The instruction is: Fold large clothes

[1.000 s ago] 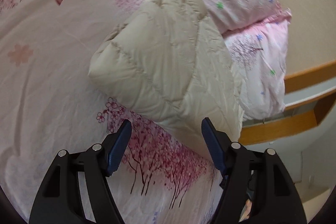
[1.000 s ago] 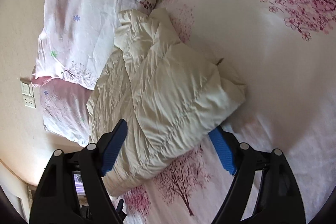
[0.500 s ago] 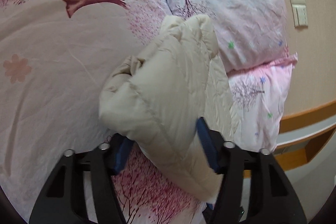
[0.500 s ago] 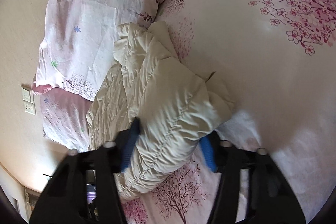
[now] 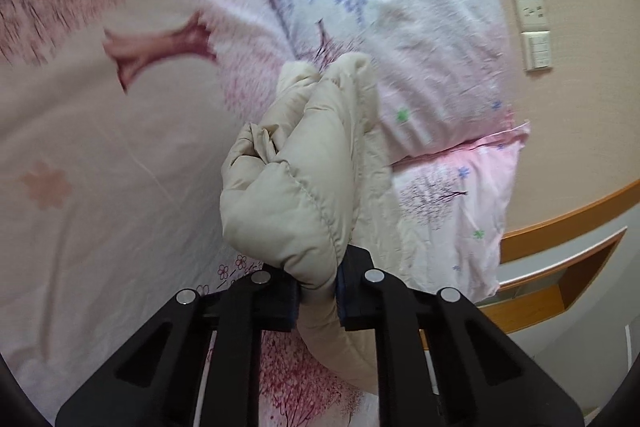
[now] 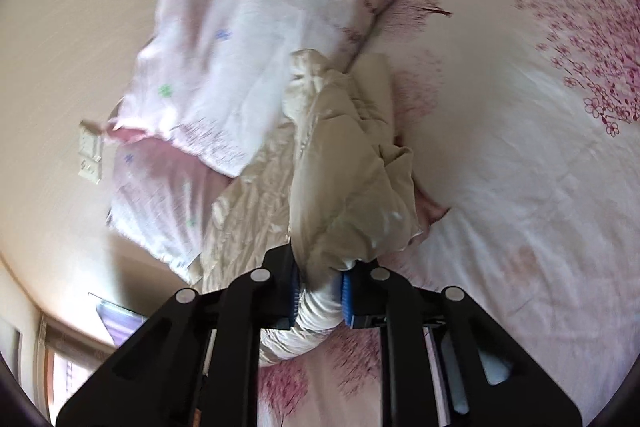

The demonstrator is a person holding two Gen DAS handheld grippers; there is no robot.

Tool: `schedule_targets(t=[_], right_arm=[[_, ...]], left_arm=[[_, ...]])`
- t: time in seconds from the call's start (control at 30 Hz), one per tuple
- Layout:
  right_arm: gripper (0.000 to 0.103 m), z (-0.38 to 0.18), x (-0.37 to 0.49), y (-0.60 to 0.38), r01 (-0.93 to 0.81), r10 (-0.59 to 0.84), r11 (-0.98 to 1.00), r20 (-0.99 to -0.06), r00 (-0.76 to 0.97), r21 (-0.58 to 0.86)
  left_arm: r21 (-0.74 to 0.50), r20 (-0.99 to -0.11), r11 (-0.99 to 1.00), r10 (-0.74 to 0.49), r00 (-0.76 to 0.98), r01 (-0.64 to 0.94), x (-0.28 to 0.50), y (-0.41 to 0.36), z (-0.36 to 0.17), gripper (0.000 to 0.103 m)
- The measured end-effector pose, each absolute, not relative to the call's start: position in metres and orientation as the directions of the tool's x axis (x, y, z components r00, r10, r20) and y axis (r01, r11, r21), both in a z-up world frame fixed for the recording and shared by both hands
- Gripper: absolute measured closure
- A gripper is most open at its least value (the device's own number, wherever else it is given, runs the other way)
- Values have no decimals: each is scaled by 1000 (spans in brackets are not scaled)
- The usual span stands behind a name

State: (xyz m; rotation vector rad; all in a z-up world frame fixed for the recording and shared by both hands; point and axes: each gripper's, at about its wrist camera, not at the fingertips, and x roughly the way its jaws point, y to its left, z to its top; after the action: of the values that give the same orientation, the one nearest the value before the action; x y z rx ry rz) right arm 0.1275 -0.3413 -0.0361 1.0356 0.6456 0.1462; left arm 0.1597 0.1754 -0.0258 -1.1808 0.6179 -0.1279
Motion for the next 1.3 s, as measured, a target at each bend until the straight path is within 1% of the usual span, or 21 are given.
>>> schedule_targets(t=[0.17, 0.37, 0.5, 0.57, 0.63, 0.67, 0.73, 0.77, 0.8, 0.83, 0.87, 0.9, 0.93, 0.97, 1.03, 1.07, 1.13, 1.23, 1.3], right_arm=[[87, -18, 102, -323, 106, 465, 558, -416, 782, 823], [87, -26, 75, -304, 72, 508, 592, -442, 739, 803], [87, -31, 55, -294, 56, 507, 630, -465, 726, 774], [84, -35, 45, -287, 57, 485, 669, -493, 722, 741], [72, -37, 40, -284, 78, 425, 729, -539, 727, 680], [67, -38, 37, -282, 97, 381, 762, -565, 732, 640], [51, -36, 33, -282, 138, 318, 792, -595, 738, 594], [46, -33, 30, -282, 159, 277, 809, -605, 746, 566], [37, -29, 28, -282, 185, 221, 828, -611, 760, 530], [34, -22, 25, -282, 219, 144, 850, -611, 778, 479], [34, -14, 21, -282, 261, 49, 870, -601, 798, 418], [33, -6, 18, -279, 284, -12, 882, -583, 813, 377], [33, 2, 19, -274, 283, -45, 894, -558, 829, 348], [34, 14, 23, -262, 244, -43, 916, -528, 848, 318], [44, 28, 33, -237, 148, 8, 951, -499, 867, 272], [47, 34, 41, -217, 79, 53, 967, -493, 868, 242], [60, 39, 59, -178, -42, 130, 982, -503, 855, 182], [70, 37, 85, -129, -150, 193, 981, -541, 819, 123], [72, 32, 93, -110, -184, 210, 978, -566, 797, 103]], left_arm=[[-898, -354, 393, -386, 852, -196, 118, 194, -17, 91], [-897, -358, 388, -361, 861, -211, 65, 205, -25, 91], [-899, -366, 373, -354, 860, -229, 38, 213, -35, 91], [-891, -380, 385, -349, 857, -238, 32, 214, -39, 90], [-886, -394, 395, -360, 846, -244, 33, 215, -46, 89], [-885, -398, 393, -365, 842, -249, 33, 216, -48, 87], [-882, -410, 394, -370, 834, -259, 35, 217, -51, 84], [-879, -413, 400, -367, 834, -259, 35, 217, -51, 81], [-876, -415, 408, -365, 833, -258, 35, 217, -51, 77], [-869, -423, 420, -359, 832, -260, 35, 217, -50, 74], [-866, -425, 426, -355, 833, -261, 35, 217, -50, 67], [-864, -426, 431, -352, 833, -259, 35, 217, -50, 61], [-863, -426, 434, -349, 835, -259, 35, 217, -50, 59], [-862, -425, 436, -345, 837, -259, 35, 216, -51, 58], [-857, -429, 445, -335, 839, -260, 35, 214, -50, 56], [-854, -428, 451, -328, 842, -259, 35, 213, -49, 54], [-847, -427, 467, -312, 849, -254, 34, 209, -47, 51], [-834, -432, 488, -289, 854, -257, 34, 204, -45, 49], [-826, -439, 499, -278, 854, -262, 34, 203, -44, 49]])
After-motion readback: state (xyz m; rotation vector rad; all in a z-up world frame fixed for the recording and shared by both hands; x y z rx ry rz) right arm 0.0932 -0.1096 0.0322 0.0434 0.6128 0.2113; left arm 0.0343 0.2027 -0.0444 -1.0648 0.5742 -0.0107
